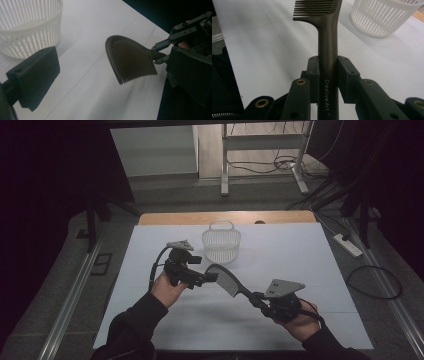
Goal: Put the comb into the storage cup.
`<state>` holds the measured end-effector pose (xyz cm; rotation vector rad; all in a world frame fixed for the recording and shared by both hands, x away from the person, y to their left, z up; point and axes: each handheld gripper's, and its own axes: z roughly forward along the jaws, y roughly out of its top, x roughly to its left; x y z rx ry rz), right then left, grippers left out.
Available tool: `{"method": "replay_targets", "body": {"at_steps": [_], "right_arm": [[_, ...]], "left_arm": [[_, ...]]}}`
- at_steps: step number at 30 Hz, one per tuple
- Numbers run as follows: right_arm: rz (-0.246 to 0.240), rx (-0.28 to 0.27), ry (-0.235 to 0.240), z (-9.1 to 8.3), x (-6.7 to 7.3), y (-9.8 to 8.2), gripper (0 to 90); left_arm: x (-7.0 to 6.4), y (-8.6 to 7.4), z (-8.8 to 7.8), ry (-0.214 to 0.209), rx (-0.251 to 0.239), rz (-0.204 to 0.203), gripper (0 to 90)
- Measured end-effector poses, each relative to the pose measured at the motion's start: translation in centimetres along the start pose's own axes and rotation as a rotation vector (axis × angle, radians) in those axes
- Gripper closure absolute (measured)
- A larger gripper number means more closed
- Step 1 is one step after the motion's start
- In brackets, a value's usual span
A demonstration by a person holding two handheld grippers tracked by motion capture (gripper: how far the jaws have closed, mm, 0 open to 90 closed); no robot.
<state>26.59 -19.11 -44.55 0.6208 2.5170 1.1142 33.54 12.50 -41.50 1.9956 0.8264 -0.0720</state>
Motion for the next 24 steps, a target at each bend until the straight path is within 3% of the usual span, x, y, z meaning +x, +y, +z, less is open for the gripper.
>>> {"method": "replay_targets", "body": {"at_steps": [10,22,24], "right_arm": [[-0.051,-0.031,0.011,0.1,0.9,0.3,72.3],[-0.096,-0.044,0.019,0.2,1.5,0.3,72.3],[-0.101,-0.044,0.017,0.2,1.5,0.3,72.3]], "left_arm": [[0.4,0.1,0.3,-0.037,-0.002,-0.036,0.0],[0.7,0.1,0.7,-0.125,0.015,-0.089,0.0],[0.7,0.1,0.6,-0.132,0.008,-0.101,4.2]]}}
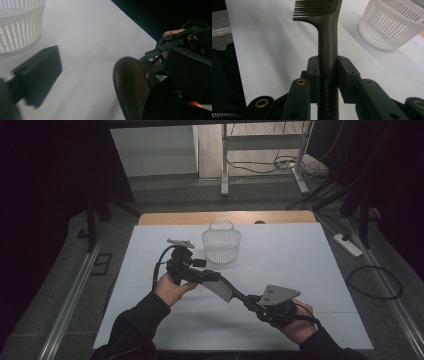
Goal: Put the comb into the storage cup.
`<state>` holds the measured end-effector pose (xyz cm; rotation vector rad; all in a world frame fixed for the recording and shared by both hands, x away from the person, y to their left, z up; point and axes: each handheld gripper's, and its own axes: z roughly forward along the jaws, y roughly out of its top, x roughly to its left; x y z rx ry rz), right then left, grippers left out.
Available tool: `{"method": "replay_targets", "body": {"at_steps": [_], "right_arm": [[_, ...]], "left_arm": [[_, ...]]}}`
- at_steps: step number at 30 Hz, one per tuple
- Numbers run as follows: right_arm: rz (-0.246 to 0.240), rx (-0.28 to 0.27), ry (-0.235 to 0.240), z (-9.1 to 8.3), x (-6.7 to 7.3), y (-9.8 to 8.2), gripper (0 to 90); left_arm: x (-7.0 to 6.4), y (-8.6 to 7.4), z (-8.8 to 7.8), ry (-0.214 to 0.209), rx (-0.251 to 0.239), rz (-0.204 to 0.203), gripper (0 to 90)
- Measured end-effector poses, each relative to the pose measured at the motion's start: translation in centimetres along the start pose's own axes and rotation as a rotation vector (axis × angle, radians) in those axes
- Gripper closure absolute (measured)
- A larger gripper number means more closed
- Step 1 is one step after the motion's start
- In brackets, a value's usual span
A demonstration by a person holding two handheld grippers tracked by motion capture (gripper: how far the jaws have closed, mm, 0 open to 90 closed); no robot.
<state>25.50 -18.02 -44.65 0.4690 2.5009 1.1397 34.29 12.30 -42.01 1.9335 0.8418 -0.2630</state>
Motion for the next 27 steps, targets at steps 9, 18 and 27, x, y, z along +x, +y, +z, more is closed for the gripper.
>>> {"method": "replay_targets", "body": {"at_steps": [9,18,27], "right_arm": [[-0.007,-0.002,-0.010,0.0,0.0,0.0,72.3],[-0.023,-0.008,-0.014,-0.1,0.1,0.0,72.3],[-0.065,0.021,-0.034,0.4,0.3,-0.3,71.8]], "left_arm": [[0.6,-0.1,-0.3,-0.104,0.009,-0.086,49.0],[0.9,-0.3,-0.2,-0.154,0.014,-0.124,74.3],[1.4,-0.7,0.0,-0.267,0.014,-0.217,83.4]]}}
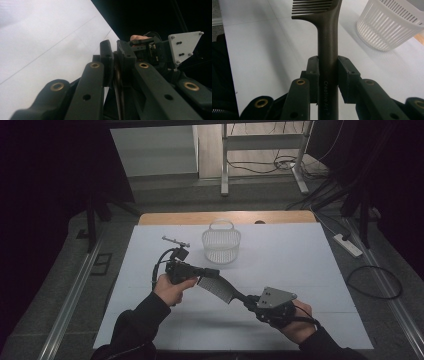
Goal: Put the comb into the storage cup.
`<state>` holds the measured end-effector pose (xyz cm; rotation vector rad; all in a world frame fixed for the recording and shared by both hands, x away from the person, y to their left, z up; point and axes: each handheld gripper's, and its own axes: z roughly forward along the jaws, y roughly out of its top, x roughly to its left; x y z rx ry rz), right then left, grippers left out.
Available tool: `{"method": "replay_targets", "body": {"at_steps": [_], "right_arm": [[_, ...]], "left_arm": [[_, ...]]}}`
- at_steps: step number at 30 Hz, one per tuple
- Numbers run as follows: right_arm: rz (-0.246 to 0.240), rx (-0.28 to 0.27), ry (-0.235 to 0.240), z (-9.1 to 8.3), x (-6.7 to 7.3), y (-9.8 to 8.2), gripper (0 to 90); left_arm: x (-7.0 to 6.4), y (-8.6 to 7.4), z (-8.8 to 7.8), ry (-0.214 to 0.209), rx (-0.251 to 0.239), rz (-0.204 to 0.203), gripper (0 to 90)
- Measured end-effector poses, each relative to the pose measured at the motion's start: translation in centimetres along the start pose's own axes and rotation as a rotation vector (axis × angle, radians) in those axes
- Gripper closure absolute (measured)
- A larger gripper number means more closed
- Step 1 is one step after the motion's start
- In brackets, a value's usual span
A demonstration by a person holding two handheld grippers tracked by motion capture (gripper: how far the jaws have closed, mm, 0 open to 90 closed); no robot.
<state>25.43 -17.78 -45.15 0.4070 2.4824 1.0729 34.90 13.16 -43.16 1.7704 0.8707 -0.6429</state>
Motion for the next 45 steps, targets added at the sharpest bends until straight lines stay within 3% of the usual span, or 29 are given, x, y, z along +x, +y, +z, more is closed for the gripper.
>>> {"method": "replay_targets", "body": {"at_steps": [5,11,19,32,45], "right_arm": [[0.007,-0.011,0.000,-0.1,-0.1,0.0,70.7],[0.037,-0.032,0.006,-0.3,-0.3,0.0,62.3],[0.090,-0.012,0.016,-0.2,-0.8,-0.1,43.4],[0.229,0.024,0.048,-0.8,-2.5,-0.6,26.1],[0.270,0.083,0.056,-0.7,-3.1,-1.4,10.8]], "left_arm": [[0.2,-0.1,-0.1,-0.032,-0.022,-0.009,83.7],[0.1,0.0,-0.3,-0.034,-0.044,-0.001,83.8],[-0.6,0.3,-1.1,0.014,-0.066,0.044,83.7],[-0.9,0.6,-2.1,0.062,-0.095,0.076,83.7],[-1.0,1.3,-2.3,0.090,-0.090,0.093,83.7]]}}
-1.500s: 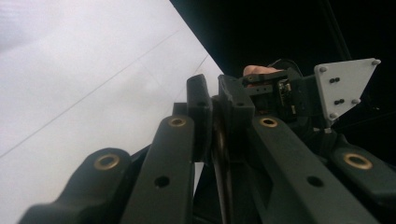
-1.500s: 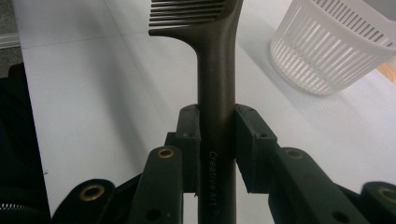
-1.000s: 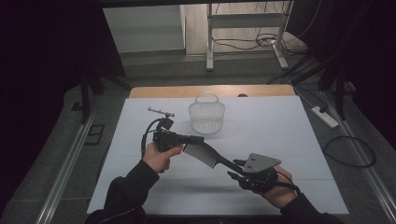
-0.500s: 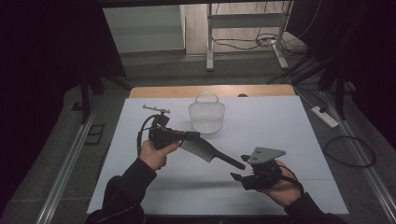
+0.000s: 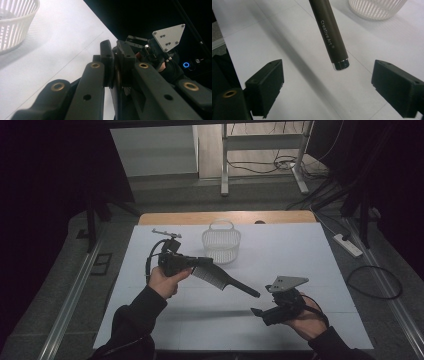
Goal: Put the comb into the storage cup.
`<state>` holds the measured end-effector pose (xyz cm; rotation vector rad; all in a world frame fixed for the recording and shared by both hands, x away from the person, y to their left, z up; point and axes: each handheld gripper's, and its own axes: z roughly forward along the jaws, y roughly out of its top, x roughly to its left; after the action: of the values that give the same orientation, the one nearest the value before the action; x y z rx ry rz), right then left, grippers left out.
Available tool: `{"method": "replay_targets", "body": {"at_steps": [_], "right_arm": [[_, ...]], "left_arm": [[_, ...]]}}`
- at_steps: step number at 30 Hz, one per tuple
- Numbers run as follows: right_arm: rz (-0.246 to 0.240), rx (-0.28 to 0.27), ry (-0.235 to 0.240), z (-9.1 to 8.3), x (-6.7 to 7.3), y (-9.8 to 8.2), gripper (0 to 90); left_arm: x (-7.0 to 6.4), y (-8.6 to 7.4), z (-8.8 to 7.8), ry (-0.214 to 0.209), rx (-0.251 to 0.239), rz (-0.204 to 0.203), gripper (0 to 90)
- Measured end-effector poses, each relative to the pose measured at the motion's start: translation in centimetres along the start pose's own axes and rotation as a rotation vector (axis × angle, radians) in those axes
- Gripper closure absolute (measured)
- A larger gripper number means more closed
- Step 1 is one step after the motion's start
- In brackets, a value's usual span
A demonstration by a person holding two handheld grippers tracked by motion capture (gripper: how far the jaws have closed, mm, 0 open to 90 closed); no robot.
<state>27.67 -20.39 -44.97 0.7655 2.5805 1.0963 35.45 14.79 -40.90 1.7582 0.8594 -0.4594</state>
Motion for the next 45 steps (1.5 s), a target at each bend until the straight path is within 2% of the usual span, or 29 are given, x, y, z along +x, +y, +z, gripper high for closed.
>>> {"method": "replay_targets", "body": {"at_steps": [10,32,39,45], "right_arm": [[0.051,0.030,0.009,-0.3,-0.8,-0.4,2.9],[0.111,0.061,-0.054,-2.0,-2.3,-2.6,0.0],[0.151,0.085,-0.065,-2.4,-2.7,-3.3,0.0],[0.181,0.112,-0.094,-2.9,-2.7,-4.1,0.0]], "left_arm": [[0.2,0.8,-0.6,0.026,-0.007,0.008,83.6],[1.2,2.7,-3.6,0.111,-0.064,-0.008,83.6],[1.4,3.3,-4.4,0.133,-0.076,-0.012,83.7],[1.4,3.8,-5.3,0.149,-0.094,-0.015,83.7]]}}
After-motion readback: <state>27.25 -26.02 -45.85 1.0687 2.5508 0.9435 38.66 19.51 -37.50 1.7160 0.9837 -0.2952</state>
